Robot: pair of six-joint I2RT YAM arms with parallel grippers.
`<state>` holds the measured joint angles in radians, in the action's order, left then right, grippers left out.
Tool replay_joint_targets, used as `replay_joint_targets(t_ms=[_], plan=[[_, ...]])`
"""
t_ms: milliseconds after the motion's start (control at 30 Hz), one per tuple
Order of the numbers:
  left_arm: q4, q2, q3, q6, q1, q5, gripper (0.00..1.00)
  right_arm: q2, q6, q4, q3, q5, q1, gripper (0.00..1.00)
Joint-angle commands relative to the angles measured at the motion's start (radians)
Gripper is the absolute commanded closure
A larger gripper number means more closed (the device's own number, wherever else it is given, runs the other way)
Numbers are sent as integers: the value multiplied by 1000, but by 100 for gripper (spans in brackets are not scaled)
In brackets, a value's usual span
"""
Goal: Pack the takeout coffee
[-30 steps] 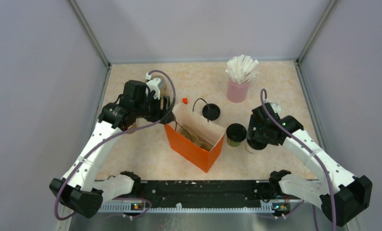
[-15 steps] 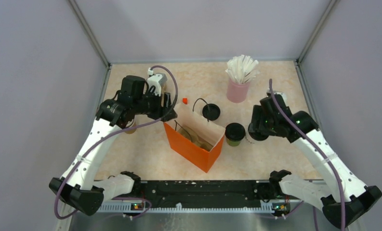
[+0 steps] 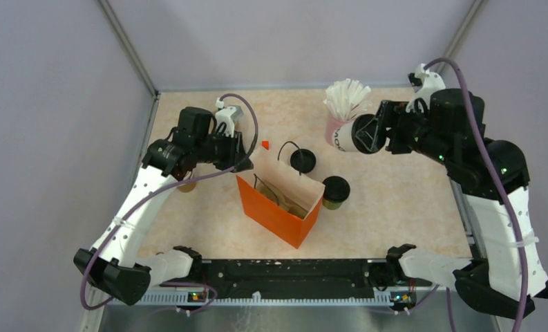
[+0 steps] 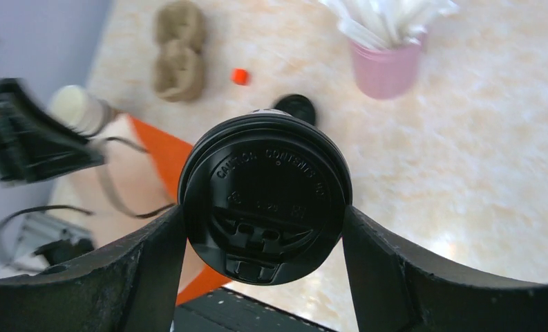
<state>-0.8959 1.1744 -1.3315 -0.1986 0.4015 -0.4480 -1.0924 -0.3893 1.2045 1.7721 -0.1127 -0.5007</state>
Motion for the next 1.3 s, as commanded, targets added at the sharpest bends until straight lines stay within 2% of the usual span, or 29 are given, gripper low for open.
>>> replay_joint_targets(t_ms=[0,100,233,367,433,500,600,733,800,1033,1167,1267], plan=[[30,-2,-31,-60,0,-52,72,-47,32,-25,151,262,-4,42],[24,-19,-17,-103,0,-17,80,-18,15,-138,110,373,-23,43],[112,-79,39,-150,0,-25,89,31,-20,-303,20,499,-37,43],[203,-133,90,-201,0,14,96,26,-8,-361,12,534,-104,44],[294,-164,143,-238,0,35,100,26,12,-368,-1,491,-166,44],[329,-155,131,-291,-1,45,100,23,21,-385,-16,474,-222,44],[268,-114,66,-346,-1,99,100,9,13,-415,-24,436,-322,44],[251,-138,50,-344,-1,221,100,-23,32,-409,-37,364,-416,44],[238,-139,34,-351,-3,239,100,-45,41,-408,-27,330,-453,44],[189,-135,55,-401,-3,245,100,-63,47,-450,40,250,-465,44],[235,-168,88,-407,-3,223,100,-94,74,-374,42,223,-469,44],[282,-191,132,-407,-3,188,100,-89,91,-388,32,173,-472,45]])
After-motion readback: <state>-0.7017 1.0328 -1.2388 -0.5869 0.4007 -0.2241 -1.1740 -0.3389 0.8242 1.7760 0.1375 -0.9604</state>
